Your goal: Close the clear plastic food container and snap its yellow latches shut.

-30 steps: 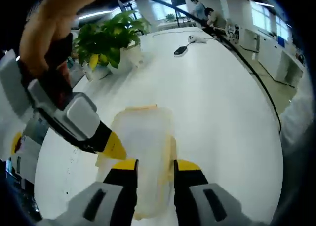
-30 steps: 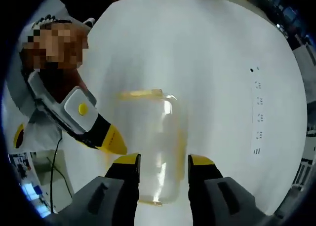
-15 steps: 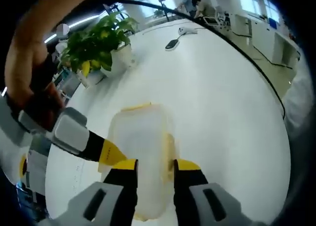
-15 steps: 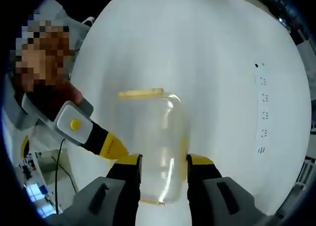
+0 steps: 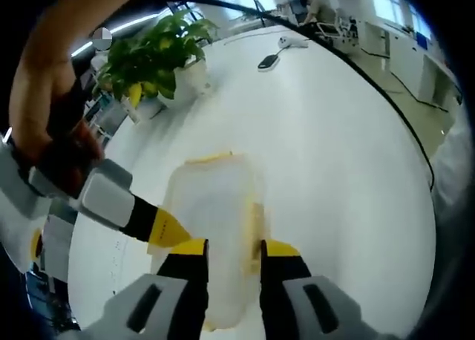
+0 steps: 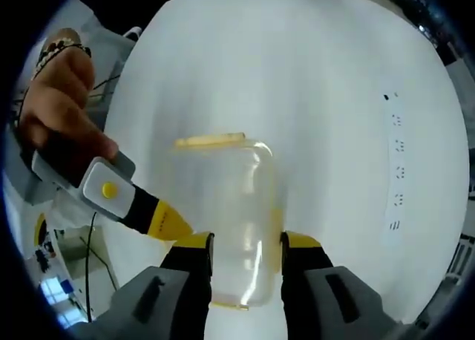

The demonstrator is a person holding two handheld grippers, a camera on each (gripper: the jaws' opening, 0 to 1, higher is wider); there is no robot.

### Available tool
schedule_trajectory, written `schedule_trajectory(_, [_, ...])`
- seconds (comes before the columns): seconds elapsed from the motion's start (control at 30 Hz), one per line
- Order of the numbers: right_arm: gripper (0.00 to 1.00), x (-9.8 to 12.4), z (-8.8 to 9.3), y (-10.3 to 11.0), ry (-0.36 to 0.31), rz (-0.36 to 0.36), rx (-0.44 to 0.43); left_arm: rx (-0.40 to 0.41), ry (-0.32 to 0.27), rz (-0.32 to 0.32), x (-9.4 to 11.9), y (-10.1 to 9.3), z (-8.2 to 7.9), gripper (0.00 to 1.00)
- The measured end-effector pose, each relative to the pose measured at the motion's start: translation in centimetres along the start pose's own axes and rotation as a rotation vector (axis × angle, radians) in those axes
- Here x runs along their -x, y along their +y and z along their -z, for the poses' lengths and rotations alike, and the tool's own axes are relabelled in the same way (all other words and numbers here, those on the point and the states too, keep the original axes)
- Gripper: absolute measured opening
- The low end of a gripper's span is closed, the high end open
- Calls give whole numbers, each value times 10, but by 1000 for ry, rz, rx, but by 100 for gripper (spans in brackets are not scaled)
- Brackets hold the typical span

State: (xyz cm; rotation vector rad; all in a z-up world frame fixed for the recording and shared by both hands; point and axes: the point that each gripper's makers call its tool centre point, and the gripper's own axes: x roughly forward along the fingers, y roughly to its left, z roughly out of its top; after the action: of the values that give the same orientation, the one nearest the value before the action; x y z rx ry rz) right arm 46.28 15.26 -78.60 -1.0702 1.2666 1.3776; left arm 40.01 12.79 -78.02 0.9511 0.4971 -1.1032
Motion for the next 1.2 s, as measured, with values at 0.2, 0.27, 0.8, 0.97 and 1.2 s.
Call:
schedule_trajectory(0.2, [33, -1, 0, 0, -7, -13, -6, -13, -9, 0, 0, -2, -1, 17])
schedule_trajectory(0.27, [33, -2, 0, 0, -4, -12, -6, -7, -8, 1, 0, -2, -1, 17])
schedule_trajectory(0.8, [33, -3, 1, 5, 25, -4, -11, 11, -2, 6, 0, -3, -2, 16])
schedule_trajectory(0.97, [33, -2, 1, 0, 31, -8, -12, 11, 9, 3, 0, -3, -3, 16])
schedule_trajectory(1.2, [33, -2, 1, 1, 36, -8, -13, 2, 27, -10, 0, -4, -3, 14])
